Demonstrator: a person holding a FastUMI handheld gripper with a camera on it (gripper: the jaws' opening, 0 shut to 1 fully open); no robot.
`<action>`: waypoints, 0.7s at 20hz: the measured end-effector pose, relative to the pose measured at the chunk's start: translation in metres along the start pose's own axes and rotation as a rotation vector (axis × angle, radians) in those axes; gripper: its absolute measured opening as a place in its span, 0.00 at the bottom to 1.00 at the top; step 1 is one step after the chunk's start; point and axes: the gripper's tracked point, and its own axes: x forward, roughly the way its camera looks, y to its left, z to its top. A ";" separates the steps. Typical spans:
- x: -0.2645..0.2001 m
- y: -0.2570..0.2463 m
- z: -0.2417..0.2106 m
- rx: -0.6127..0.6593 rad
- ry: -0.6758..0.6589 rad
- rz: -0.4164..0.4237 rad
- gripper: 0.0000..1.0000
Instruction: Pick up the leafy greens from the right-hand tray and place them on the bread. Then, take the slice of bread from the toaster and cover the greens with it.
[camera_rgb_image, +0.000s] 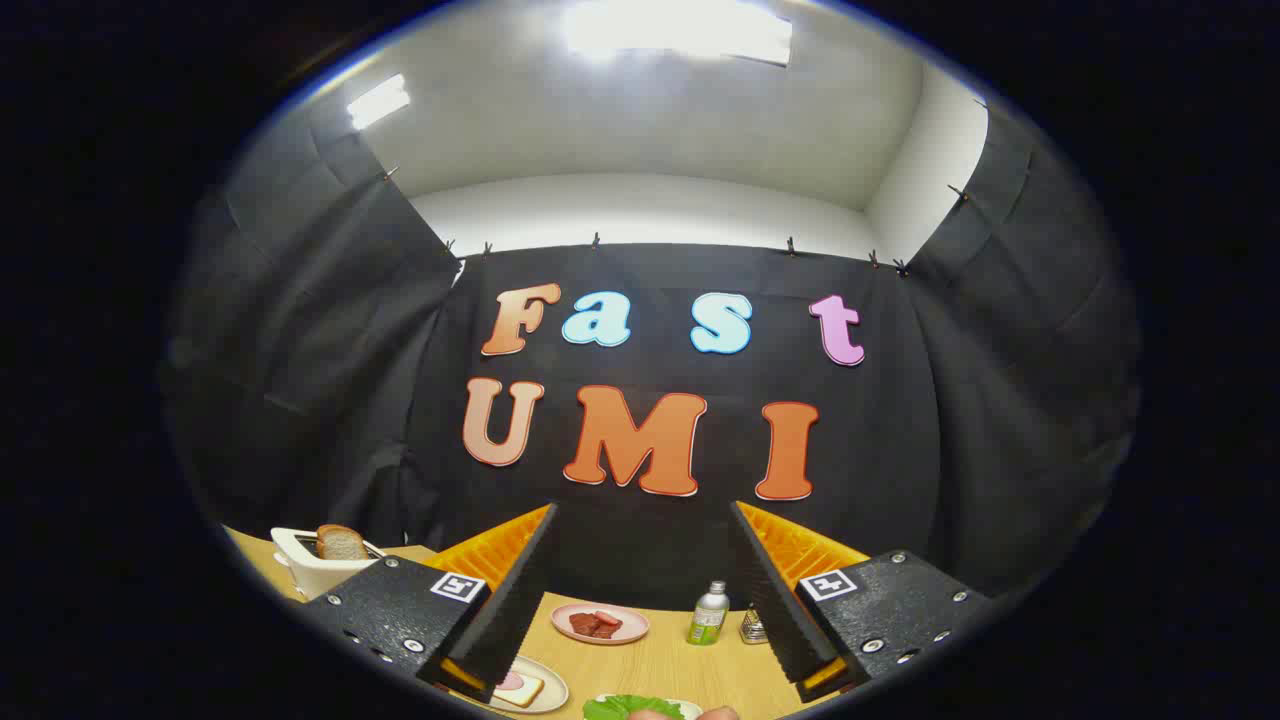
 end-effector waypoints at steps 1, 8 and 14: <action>0.000 0.000 0.000 -0.002 -0.001 0.007 0.98; -0.002 -0.005 -0.004 0.012 0.013 -0.001 0.98; -0.001 0.011 -0.009 0.060 0.027 0.058 0.98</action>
